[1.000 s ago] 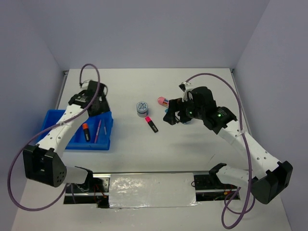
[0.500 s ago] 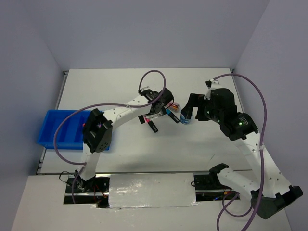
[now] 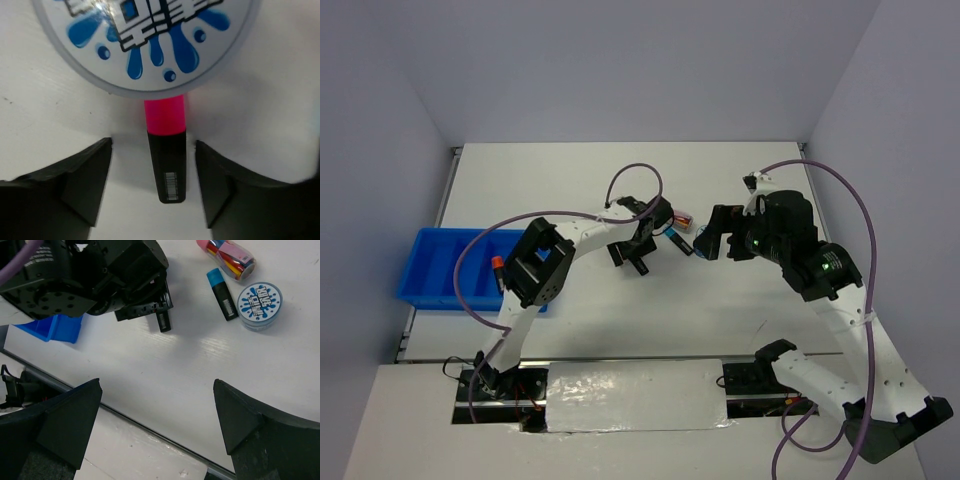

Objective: Sort the stationery into containers
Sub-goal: Pick up the pen from the center of the board.

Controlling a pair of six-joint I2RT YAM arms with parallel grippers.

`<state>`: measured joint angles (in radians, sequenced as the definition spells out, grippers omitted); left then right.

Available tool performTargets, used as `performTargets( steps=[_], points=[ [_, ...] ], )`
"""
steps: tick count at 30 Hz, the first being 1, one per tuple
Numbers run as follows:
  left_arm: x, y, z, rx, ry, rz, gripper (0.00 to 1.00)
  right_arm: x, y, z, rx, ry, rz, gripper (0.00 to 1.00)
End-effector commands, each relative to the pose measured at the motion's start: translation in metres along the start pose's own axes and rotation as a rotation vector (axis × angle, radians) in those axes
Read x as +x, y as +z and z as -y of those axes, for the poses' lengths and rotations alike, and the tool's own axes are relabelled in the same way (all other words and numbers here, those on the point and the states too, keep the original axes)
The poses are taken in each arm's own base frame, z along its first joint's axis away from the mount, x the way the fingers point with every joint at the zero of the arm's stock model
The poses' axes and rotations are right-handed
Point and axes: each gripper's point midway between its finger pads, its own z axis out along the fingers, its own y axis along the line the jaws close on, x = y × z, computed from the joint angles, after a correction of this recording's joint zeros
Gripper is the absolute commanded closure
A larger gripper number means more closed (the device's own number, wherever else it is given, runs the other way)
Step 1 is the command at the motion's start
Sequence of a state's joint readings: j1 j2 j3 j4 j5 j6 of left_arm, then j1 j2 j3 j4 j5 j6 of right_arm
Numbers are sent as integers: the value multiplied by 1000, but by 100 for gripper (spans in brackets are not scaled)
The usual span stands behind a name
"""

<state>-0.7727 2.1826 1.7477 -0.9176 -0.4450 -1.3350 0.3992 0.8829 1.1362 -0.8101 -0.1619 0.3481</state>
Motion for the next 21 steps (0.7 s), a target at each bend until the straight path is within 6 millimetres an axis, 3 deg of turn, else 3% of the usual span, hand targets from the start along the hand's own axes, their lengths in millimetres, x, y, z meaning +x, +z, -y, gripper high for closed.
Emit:
performTargets(
  steps=[1,3,4,6,7,10,15,19,20,21],
  points=[
    [16,18,4,28,31,-53,25,1,-1,-3,-29,-29,-3,0],
    [24,23,-3,13,62,-76,45,0,-1,-4,-30,-29,-2,0],
    [25,20,-5,21,66,-75,61,0,-1,-4,-30,-31,-4,0],
    [38,23,-23,-2,93,-101,72,-3,-1,-5,-31,-30,3,0],
    [33,12,-22,39,87,-93,83,-5,-1,-6,-35,-30,6,0],
    [24,-18,-41,115,167,-62,100,-8,0,-9,-45,-30,13,0],
    [-36,-92,-83,289,454,166,100,-13,-2,-19,-97,-31,24,0],
    [-84,-113,-133,230,639,316,100,-12,4,-28,-151,-25,13,0],
    [-105,-108,-153,165,669,336,100,-14,6,-29,-157,-25,20,0],
    [-111,-105,-172,120,678,299,100,-14,6,-33,-177,-25,16,0]
  ],
)
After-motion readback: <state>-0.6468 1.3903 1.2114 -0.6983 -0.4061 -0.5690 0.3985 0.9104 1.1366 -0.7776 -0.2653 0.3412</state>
